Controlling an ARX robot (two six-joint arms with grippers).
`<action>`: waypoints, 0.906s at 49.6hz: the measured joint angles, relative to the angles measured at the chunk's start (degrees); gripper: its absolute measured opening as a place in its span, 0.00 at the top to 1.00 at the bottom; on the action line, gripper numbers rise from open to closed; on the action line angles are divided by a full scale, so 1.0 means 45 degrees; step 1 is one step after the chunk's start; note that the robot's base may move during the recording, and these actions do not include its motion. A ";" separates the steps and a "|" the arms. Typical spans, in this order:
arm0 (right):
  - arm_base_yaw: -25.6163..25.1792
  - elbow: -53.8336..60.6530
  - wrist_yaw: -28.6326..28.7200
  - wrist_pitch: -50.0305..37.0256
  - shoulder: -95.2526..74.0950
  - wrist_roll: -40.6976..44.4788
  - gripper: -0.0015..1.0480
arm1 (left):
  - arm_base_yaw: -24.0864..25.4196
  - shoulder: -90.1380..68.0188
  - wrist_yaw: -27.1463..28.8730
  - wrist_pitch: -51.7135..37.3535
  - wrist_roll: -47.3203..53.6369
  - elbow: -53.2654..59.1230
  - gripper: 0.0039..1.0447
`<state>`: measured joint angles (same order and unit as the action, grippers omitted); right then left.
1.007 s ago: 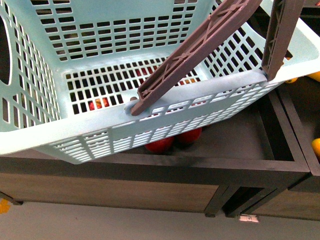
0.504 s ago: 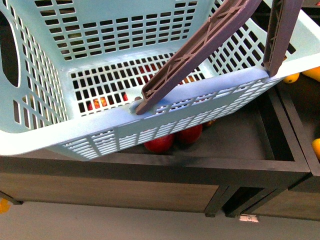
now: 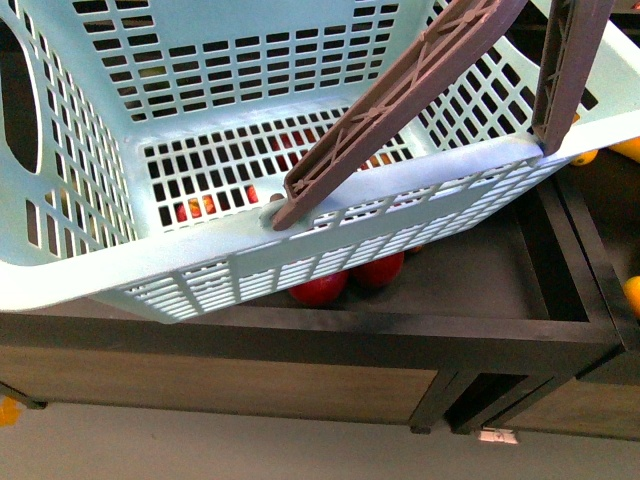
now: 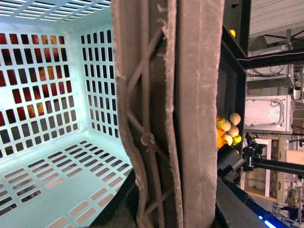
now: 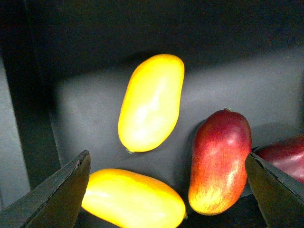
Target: Pick mango and avocado into basket
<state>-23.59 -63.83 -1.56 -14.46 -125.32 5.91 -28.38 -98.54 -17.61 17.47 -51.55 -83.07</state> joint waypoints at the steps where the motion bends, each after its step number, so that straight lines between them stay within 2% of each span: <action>1: 0.0000 -0.0112 -0.0049 0.0034 -0.0165 0.0010 0.08 | 0.0000 0.0000 0.0005 0.0000 0.0000 0.0000 0.83; 16: 0.0092 -0.1355 -0.0423 0.0146 -0.2108 0.0073 0.08 | 0.0000 -0.0005 -0.0015 0.0000 0.0000 0.0000 0.83; 45: 0.0267 -0.4575 -0.0539 0.1399 -0.4920 -0.1030 0.08 | 0.0000 0.0000 -0.0005 0.0000 0.0015 0.0000 0.83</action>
<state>-22.39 -84.42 -3.99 -8.16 -147.46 1.28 -28.38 -98.54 -17.63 17.47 -51.48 -83.07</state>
